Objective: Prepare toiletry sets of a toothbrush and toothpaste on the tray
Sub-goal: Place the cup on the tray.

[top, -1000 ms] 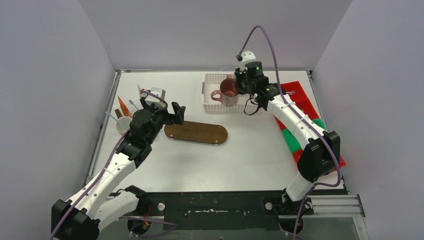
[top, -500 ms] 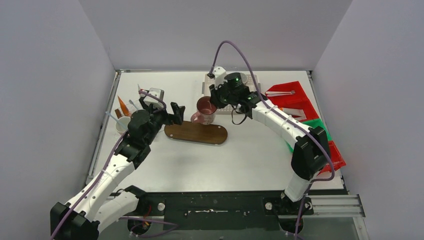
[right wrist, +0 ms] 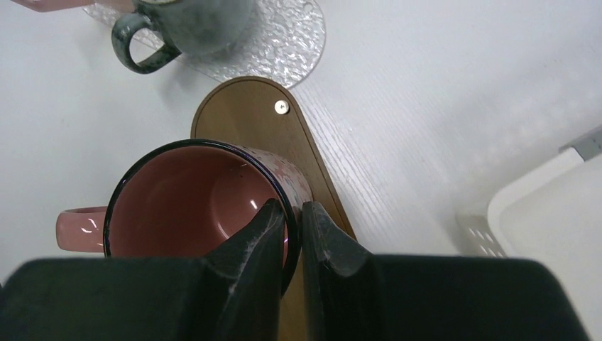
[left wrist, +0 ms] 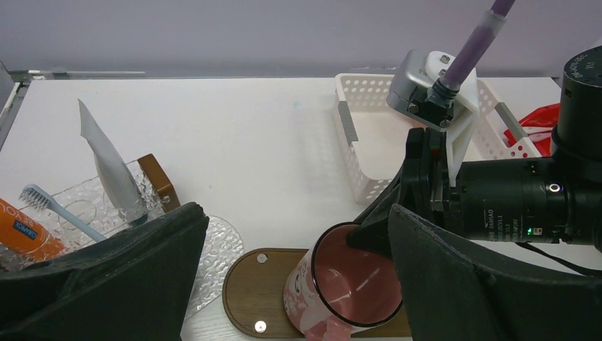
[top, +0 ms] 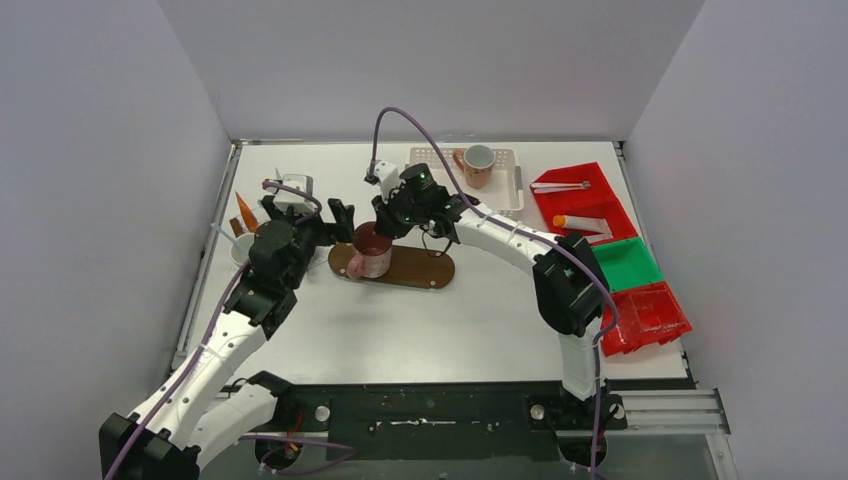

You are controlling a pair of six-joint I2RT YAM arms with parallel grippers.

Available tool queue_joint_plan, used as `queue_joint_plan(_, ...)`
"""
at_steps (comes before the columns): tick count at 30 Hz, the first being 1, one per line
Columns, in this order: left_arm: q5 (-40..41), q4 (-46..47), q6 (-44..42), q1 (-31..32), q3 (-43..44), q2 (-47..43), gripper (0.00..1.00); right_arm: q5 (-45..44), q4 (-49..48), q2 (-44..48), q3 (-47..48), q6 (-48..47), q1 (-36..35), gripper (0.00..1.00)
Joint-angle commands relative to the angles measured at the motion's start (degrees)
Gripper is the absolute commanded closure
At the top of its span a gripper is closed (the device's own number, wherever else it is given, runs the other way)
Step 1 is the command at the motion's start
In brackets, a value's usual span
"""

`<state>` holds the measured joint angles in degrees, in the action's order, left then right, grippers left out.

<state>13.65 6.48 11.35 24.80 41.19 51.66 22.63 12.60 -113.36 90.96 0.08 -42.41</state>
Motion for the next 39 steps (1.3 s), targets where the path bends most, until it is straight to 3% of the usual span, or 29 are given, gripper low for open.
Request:
queue_joint_plan(1, 1.72, 0.76, 0.07, -0.52, 2.78, -1.17, 0.03, 4.51, -8.67, -0.17, 6.65, 0.36, -0.58, 1.00)
queue_joint_plan(12, 2.34, 0.29, -0.02, -0.71, 2.97, -0.74, 0.03, 5.26, -7.01, -5.86, 12.67, 0.35, -1.58, 0.98)
queue_joint_plan(31, -1.42, 1.29, -1.06, -1.07, 2.64, -0.37, 0.03, 7.07, -4.97, -6.76, 16.19, -1.17, -1.93, 0.58)
queue_joint_plan(39, -9.12, 0.45, -4.94, -2.15, 3.73, 0.36, 0.04, 1.09, -9.22, 4.09, 4.52, -0.23, 2.03, 0.40)
